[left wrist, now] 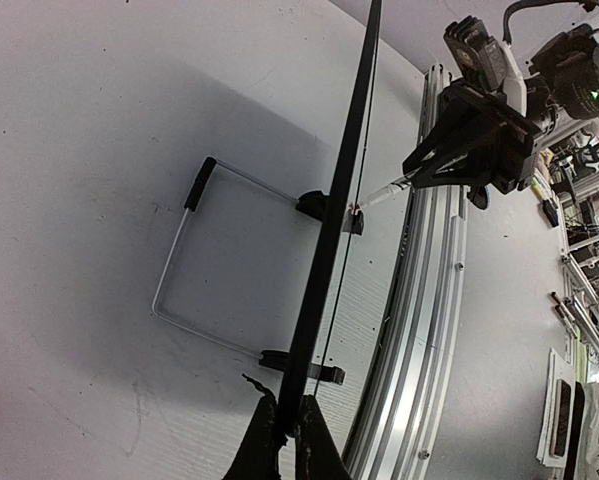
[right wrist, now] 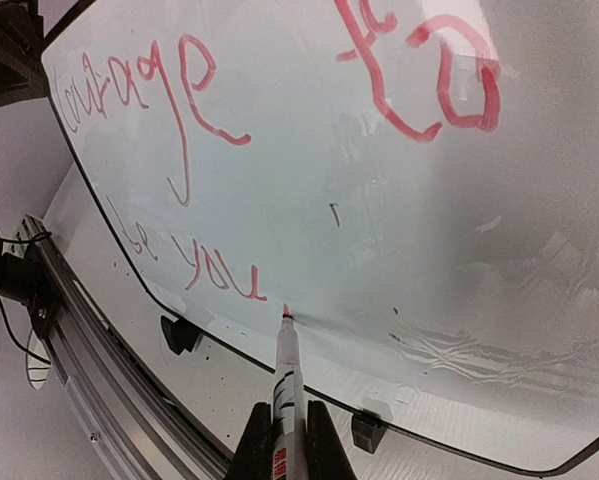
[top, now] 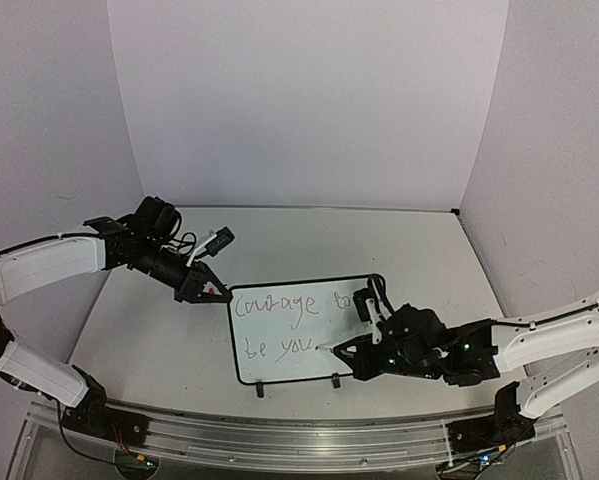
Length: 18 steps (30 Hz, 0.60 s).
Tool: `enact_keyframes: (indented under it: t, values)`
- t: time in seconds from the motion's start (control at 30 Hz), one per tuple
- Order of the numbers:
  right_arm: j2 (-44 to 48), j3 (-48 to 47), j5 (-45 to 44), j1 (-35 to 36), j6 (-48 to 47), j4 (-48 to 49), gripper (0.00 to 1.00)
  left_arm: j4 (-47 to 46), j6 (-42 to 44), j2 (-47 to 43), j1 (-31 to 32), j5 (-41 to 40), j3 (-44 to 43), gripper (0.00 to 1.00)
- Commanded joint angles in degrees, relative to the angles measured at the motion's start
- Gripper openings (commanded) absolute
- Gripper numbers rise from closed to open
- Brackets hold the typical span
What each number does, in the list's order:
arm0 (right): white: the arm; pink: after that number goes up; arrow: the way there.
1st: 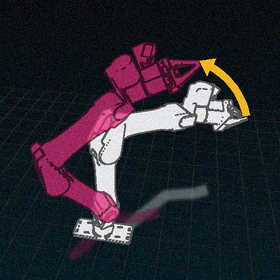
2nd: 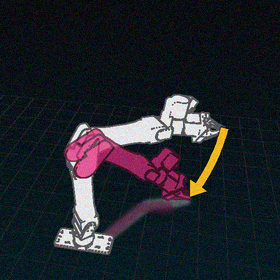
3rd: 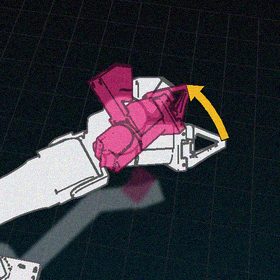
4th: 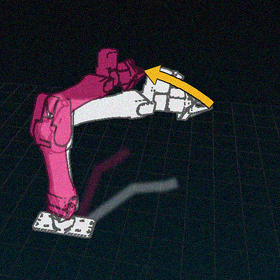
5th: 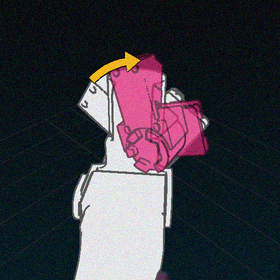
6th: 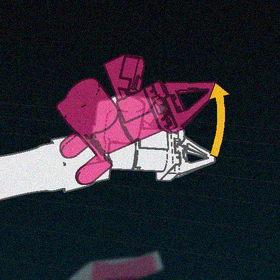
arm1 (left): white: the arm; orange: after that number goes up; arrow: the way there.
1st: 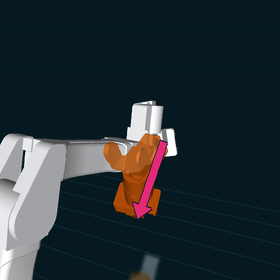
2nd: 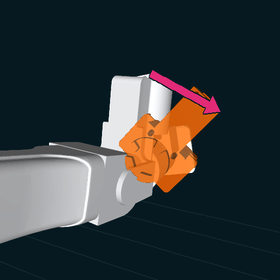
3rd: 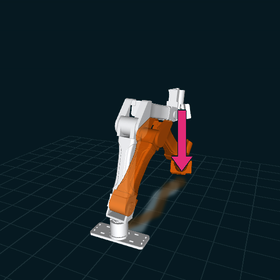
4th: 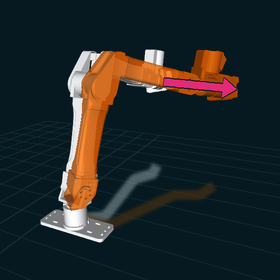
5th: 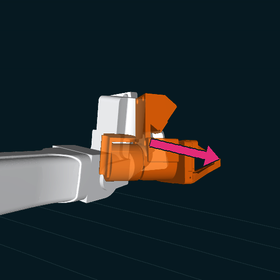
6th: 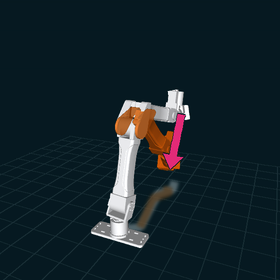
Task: Write a sentence on the whiteboard
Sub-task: Place the whiteboard at the center of the board.
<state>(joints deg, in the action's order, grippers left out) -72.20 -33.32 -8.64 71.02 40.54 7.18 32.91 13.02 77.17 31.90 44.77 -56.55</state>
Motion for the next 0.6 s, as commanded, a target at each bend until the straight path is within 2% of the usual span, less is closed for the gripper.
enact_keyframes:
  t: [0.0,0.23,0.43,0.57]
  values:
    - [5.8,-1.1,1.4,-0.3,-4.3,-0.1,0.0,1.3,0.6,1.3,1.2,-4.6,-0.4,0.03]
    - [9.9,-4.2,-1.0,-0.7,-7.1,-2.4,0.0,1.5,-0.2,0.1,1.2,-6.4,-0.5,0.3]
    - [7.1,-12.2,-4.8,-3.2,-9.2,-9.2,0.0,1.8,-1.3,-2.3,1.2,-9.6,-0.4,0.54]
    - [5.0,-17.6,-1.6,-7.6,-10.7,-10.1,0.0,1.2,-2.7,-5.3,0.9,-13.8,0.3,0.65]
